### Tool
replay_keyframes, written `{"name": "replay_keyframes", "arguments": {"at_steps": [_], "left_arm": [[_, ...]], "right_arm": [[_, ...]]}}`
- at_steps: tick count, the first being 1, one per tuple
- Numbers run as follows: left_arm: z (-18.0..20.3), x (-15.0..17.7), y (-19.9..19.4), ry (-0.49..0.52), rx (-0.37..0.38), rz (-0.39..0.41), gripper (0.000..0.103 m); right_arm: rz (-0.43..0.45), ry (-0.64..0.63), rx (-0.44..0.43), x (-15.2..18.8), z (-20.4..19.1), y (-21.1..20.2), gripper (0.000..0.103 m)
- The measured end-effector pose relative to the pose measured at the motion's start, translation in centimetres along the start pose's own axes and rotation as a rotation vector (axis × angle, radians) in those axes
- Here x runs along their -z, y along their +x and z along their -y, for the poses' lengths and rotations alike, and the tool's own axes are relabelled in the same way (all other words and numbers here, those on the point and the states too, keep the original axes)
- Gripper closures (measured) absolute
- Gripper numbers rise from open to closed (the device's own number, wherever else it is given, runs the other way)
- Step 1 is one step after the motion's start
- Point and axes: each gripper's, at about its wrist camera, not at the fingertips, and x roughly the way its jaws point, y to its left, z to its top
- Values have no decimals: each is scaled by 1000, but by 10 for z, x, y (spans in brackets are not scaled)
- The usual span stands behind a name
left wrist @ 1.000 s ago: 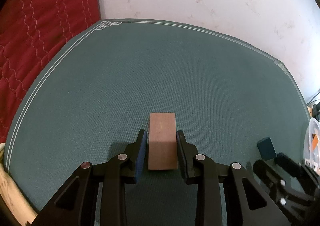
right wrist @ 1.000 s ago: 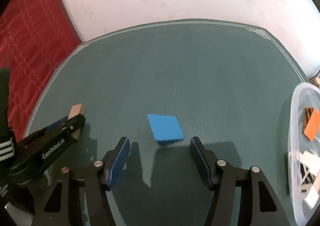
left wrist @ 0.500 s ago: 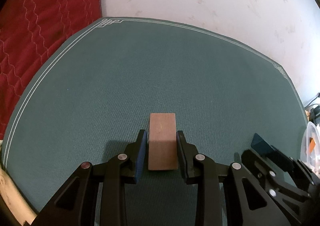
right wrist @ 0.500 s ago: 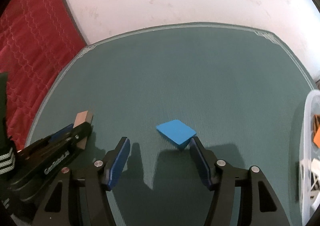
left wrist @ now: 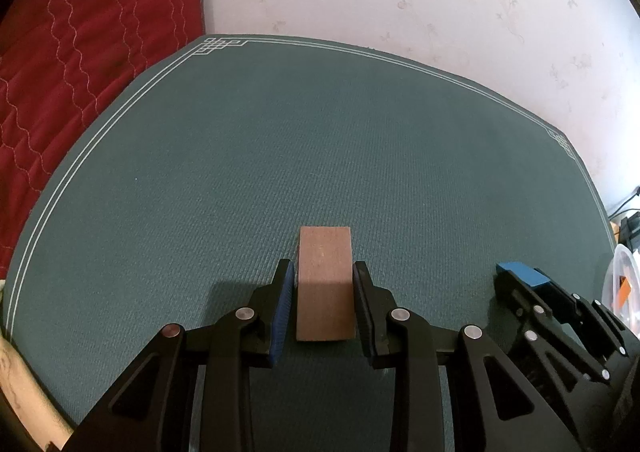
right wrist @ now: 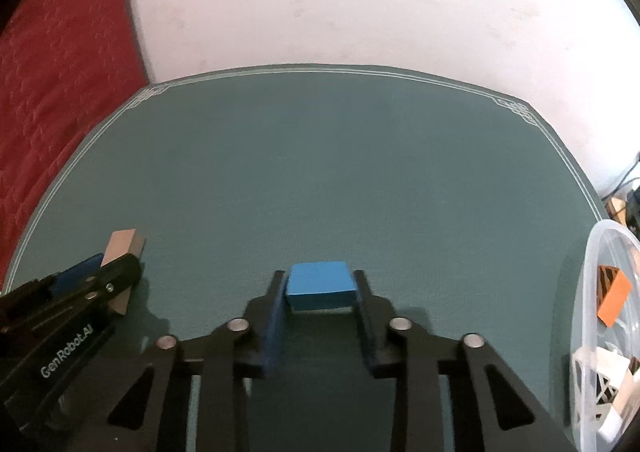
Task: Organize rigid objects
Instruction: 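Close the right gripper on the blue block, then carry the blue block over the clear basin with the right gripper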
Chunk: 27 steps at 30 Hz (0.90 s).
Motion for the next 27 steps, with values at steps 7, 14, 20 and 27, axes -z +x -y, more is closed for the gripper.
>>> {"name": "replay_keyframes", "arguments": {"at_steps": [7,14,20,27], "left_arm": [[-2,-2,1,-5,19,-1,73],[-8,-7,3,-41,107,-5,74],[-7,-10,-7,-45,213,35,74],[5,-12,-16,0,281,72,74]], "right_arm": [[4,17,-8,5,5,-4,71],[16,68,-26,12,15,-17,71],[40,93,-41,15,25,-35,71],[60,122,-45,24,38,-55,71]]}}
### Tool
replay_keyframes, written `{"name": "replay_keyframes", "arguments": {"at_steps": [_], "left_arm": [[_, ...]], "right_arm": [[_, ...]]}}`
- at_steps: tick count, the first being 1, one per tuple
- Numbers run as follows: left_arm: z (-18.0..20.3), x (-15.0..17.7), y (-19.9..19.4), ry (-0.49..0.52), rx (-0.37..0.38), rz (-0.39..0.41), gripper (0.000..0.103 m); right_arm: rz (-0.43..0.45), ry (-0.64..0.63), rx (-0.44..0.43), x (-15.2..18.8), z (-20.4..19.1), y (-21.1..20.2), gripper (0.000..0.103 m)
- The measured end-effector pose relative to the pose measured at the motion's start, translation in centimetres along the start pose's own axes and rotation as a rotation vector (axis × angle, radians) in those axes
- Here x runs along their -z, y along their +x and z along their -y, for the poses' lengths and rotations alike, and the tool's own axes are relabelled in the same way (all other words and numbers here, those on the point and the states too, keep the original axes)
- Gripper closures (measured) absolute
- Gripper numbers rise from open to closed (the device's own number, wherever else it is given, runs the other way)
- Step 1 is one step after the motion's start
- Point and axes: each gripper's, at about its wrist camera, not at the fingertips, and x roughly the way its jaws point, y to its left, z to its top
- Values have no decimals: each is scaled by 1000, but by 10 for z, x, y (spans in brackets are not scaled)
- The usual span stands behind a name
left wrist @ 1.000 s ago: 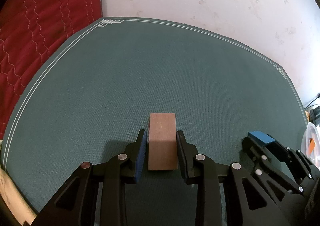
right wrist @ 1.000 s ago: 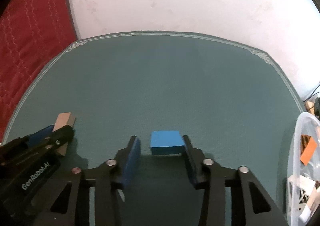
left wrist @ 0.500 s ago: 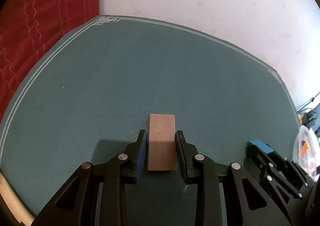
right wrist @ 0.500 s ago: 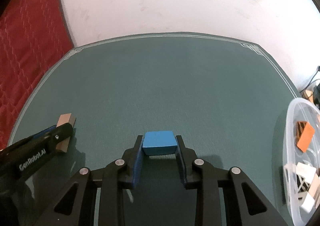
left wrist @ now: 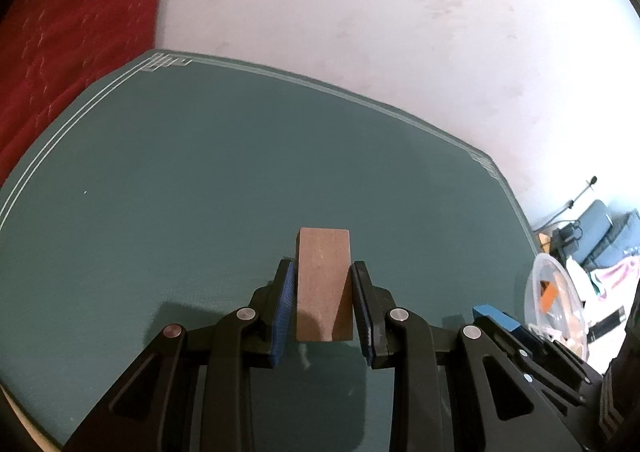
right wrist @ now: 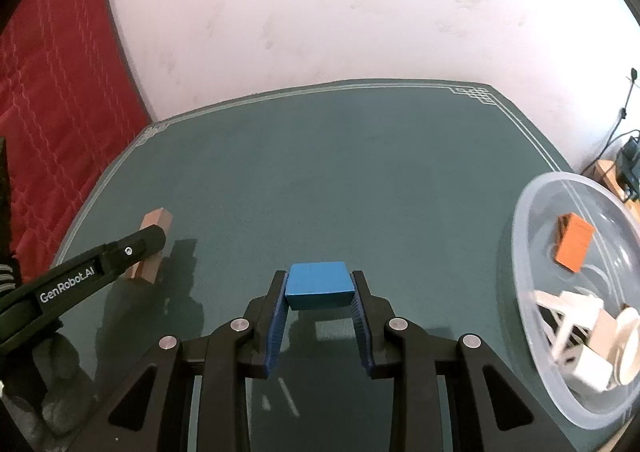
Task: Organize rigid objects
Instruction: 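Carry the blue block over the clear basin with the right gripper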
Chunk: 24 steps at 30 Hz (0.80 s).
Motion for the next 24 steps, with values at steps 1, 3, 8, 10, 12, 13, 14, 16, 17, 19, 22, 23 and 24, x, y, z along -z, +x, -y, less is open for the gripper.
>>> {"name": "replay_keyframes", "arguments": {"at_steps": [1,3,8,10,12,13,14,16,17,19,22,23,24], "left_arm": [[2,0,0,9,1,1,74],[7,1,-1,27,1,4,74],[18,10,-5,59,-9,9,74],[21,12,-6,72,-15,12,73],[25,13,-7,83,-14,13,74],[27,14,-8,88,-13,14,74],[30,16,-9,96,-14,15,74],[35,20,-12,111,-13,18,74],[37,20,-12,117,-11,19,74],[43,23,-14,131,-8,20,73],[49,26,-15,150,-7,22,74],[51,27,-15,155,-7,22,74],[52,28,-16,159,-6,22,74]], "right_arm": [[5,5,1,1,2,-3,71],[9,15,1,1,4,-6,71],[20,33,7,4,7,-15,71],[27,43,9,4,10,-19,71],[34,54,13,3,9,-21,71],[38,61,15,3,10,-22,71],[42,67,19,3,11,-24,71],[49,78,25,3,13,-26,71],[54,86,29,3,17,-29,71],[63,102,39,6,29,-38,71],[72,121,53,8,38,-43,71],[75,129,60,8,42,-45,71],[78,139,67,9,46,-48,71]]}}
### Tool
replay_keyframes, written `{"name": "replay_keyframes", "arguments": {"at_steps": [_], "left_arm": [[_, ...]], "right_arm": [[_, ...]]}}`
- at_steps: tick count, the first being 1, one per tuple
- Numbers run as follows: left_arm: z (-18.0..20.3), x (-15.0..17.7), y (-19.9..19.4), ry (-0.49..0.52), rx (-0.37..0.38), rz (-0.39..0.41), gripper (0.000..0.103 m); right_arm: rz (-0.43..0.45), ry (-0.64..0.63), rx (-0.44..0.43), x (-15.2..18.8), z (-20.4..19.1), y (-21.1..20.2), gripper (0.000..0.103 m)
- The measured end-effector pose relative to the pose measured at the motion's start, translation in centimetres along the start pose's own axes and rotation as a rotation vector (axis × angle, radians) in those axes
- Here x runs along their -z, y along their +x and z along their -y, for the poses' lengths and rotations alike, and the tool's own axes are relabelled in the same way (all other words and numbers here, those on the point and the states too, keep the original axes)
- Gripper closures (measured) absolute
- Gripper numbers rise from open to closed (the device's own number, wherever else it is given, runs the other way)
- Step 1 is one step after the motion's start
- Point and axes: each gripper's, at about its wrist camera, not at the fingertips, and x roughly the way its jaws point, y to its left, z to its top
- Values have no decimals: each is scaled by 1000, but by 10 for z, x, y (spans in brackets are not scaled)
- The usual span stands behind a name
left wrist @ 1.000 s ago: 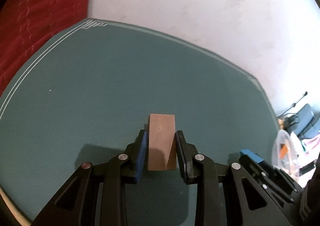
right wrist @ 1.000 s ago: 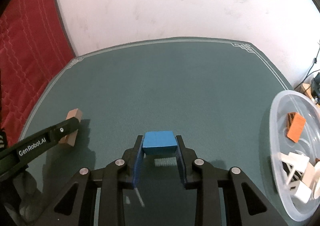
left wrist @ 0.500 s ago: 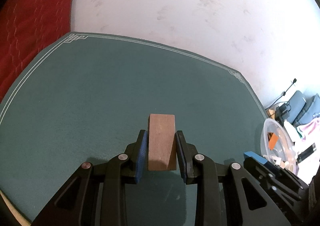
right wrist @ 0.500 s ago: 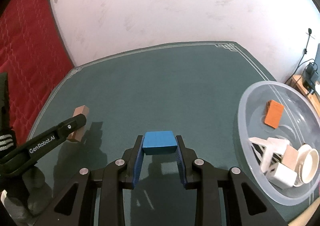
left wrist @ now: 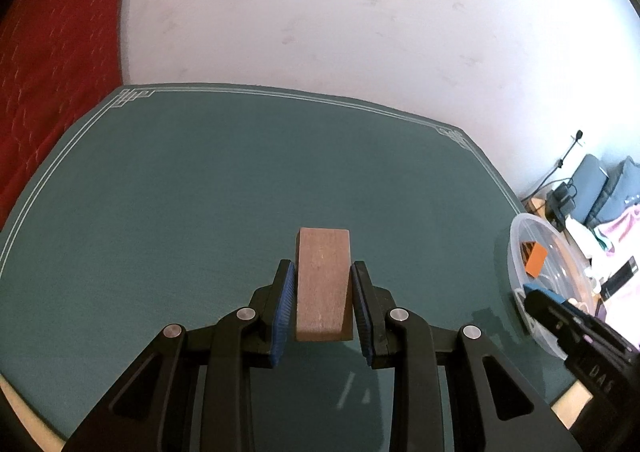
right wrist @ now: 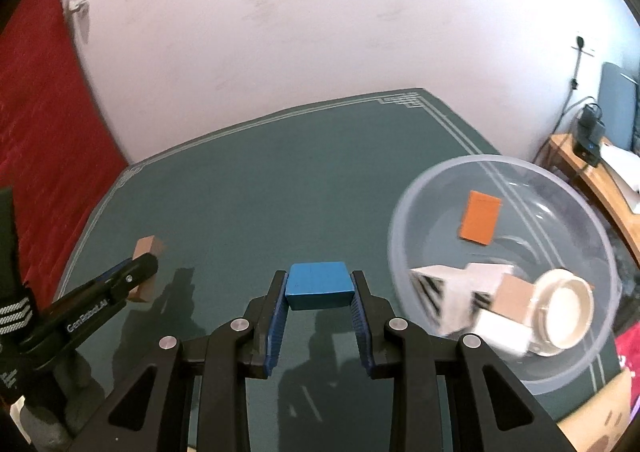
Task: Organize rigid objects
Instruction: 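Carry the blue block over the clear basin with the right gripper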
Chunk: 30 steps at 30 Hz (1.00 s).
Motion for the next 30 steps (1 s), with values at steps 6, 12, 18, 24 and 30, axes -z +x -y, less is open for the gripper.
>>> {"name": "replay_keyframes", "arguments": {"at_steps": [6,12,18,24,30], "left_arm": [[14,5,-3,36,9,2,74],[26,9,-6,72,20,2,74],[38,13,-10,107,25,7,74],[49,17,-13,136,34,15,74],[59,20,-16,164,38,21,74]], "right_arm": [[29,48,33,0,24,-13,71],[53,90,70,-1,45,-22,71],[63,129,107,2,66,-27,71],[75,160,143,3,86,-32,71],[80,191,172,3,99,-34,71]]}}
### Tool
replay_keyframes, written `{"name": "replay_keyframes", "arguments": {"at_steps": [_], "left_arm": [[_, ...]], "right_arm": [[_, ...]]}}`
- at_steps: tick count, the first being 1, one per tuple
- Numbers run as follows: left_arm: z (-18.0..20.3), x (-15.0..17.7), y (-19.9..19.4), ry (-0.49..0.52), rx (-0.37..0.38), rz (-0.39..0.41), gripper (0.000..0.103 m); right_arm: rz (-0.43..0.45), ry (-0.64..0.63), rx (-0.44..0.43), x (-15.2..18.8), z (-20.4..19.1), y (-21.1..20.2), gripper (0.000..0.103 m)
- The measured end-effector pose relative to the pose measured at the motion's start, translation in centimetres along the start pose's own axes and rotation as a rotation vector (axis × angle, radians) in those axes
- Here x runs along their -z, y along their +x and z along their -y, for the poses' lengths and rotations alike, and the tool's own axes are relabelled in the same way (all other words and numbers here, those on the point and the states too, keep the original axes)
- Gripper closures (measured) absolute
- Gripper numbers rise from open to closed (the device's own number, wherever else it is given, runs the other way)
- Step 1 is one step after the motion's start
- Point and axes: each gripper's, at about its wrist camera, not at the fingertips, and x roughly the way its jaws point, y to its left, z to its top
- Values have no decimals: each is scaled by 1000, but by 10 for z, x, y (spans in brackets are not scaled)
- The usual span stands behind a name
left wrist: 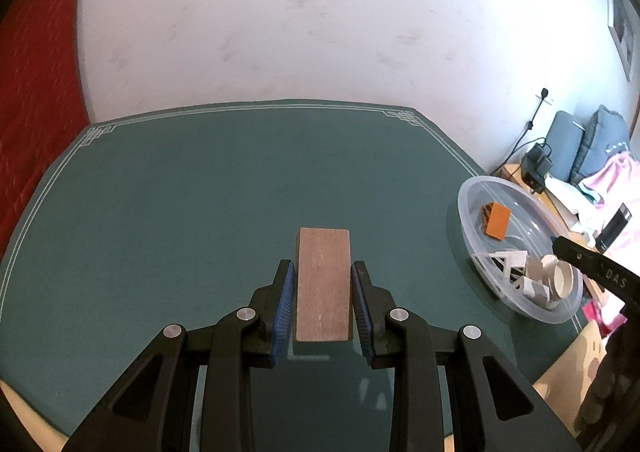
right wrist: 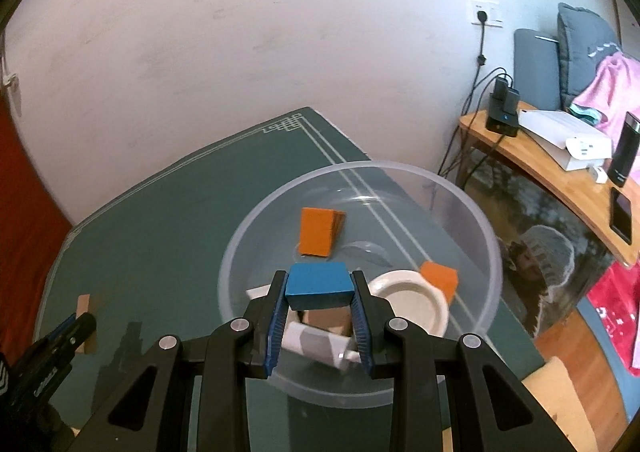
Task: Organize rigid objects
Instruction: 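Carry the blue block over the clear basin with the right gripper, then lower the blue block into the white bowl and open the right gripper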
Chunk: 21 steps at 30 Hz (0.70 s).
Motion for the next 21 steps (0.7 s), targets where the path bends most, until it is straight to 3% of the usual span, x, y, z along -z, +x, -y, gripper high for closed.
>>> {"name": "replay_keyframes", "arguments": {"at_steps": [17,21], "left_arm": [[9,3,-3,13,-1,1,74],[9,3,-2,15,-1,-3,74]], "right_arm": [[13,64,38,-5,32,2,70],[23,96,41,-6,41,-1,53]]}}
